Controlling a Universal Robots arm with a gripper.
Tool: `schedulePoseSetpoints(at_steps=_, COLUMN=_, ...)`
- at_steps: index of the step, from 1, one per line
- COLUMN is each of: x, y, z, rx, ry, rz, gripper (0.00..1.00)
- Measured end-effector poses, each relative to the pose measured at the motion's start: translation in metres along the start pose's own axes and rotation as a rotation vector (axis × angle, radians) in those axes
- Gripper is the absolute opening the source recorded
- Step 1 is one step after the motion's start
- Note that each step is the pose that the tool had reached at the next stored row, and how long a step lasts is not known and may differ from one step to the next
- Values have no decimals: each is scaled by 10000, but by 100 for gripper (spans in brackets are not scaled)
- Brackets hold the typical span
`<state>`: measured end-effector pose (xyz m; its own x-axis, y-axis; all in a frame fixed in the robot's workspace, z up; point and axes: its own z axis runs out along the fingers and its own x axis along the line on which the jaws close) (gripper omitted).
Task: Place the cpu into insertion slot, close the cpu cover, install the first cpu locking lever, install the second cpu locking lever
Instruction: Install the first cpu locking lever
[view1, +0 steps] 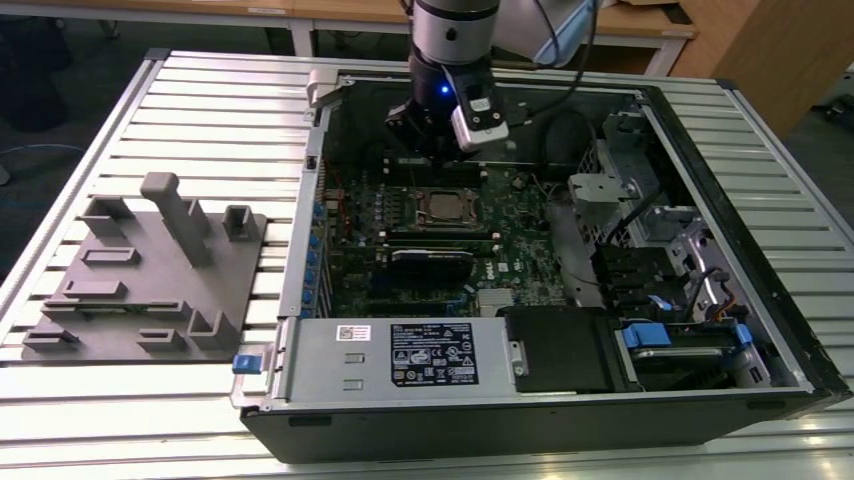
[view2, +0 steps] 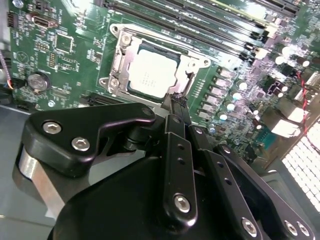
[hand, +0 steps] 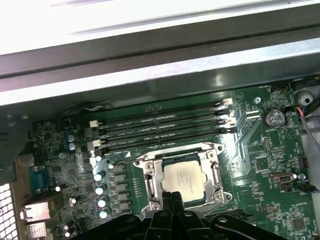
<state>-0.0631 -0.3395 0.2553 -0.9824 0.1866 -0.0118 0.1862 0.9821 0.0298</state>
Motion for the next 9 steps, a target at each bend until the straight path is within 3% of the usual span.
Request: schedulePoseSetpoints(at_steps=9, x=73, y=-14, z=-2, rx=1, ry=0, rz=-1, gripper=10)
